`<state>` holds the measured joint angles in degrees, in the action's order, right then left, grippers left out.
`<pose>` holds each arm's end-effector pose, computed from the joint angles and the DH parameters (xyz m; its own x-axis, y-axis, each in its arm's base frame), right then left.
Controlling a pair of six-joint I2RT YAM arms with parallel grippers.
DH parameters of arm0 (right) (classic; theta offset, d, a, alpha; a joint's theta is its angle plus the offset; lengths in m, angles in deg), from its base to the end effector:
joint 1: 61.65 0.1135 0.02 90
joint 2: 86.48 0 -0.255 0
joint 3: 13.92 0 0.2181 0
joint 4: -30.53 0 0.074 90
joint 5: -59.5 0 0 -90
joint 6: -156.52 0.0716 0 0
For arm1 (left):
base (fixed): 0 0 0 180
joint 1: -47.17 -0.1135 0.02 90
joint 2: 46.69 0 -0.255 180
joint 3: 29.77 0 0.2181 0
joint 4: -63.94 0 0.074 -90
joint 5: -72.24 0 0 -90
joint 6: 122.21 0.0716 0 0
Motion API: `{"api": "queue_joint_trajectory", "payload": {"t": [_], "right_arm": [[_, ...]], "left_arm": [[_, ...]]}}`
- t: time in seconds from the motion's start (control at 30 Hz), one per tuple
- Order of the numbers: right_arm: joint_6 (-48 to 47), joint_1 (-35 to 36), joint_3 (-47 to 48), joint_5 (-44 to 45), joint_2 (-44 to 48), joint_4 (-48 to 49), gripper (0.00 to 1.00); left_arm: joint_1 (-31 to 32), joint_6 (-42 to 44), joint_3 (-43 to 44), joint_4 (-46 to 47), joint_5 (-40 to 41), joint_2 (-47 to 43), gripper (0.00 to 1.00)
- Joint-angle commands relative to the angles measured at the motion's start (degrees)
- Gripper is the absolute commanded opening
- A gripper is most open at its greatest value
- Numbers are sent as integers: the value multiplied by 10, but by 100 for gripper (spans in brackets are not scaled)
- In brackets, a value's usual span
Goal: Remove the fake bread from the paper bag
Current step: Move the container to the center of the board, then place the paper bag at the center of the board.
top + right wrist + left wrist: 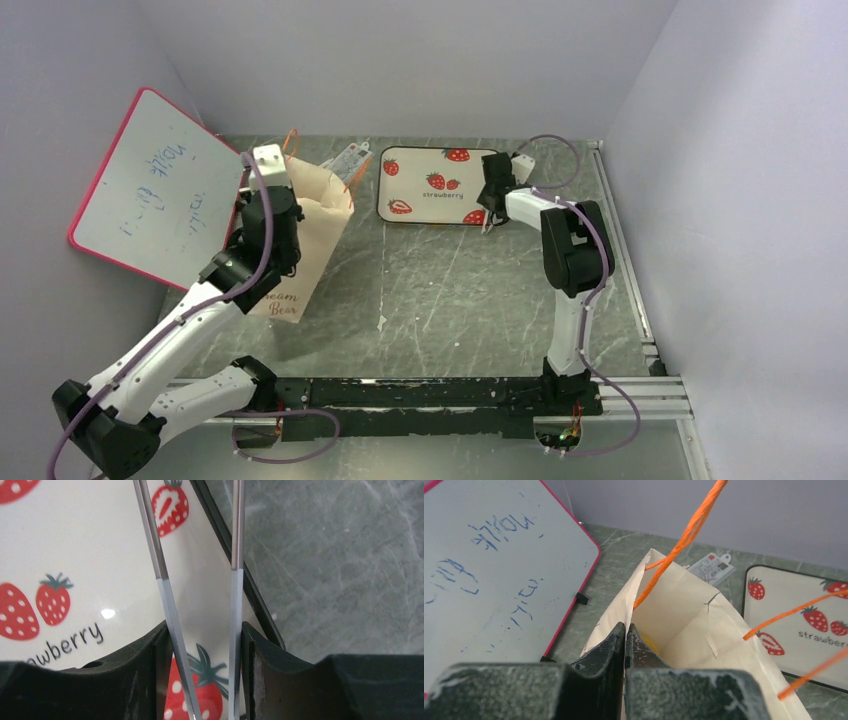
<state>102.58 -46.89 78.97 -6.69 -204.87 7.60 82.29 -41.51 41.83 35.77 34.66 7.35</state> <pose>0.4238 0.0818 0.1396 -0.5696 0.4068 -0.7142 0.4468 0.8826 0.1464 0.1912 -0.0651 0.3640 -0.1024 -0.0485 -0.9936 -0.3069 0.9516 -0.0148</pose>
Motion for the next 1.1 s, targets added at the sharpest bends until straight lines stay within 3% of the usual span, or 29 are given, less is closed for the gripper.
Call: {"api": "queue_joint_trajectory", "payload": {"t": [0.0, 0.2, 0.3, 0.63, 1.07], "right_arm": [[-12, 7, -37, 7, 20, -79, 40], [-19, 9, -42, 11, 91, -85, 41], [-23, 9, -19, 13, 116, -104, 41], [-48, 9, -26, 11, 190, -126, 41], [-55, 18, -52, -6, 253, -125, 41]], "left_arm": [[-2, 50, -36, 99, -23, 26, 7], [-17, 167, -89, 271, -80, 67, 7], [-33, 215, -92, 304, -128, 93, 7], [-39, 247, -73, 272, -300, 91, 7], [-38, 396, -16, 257, -326, 70, 7]]}}
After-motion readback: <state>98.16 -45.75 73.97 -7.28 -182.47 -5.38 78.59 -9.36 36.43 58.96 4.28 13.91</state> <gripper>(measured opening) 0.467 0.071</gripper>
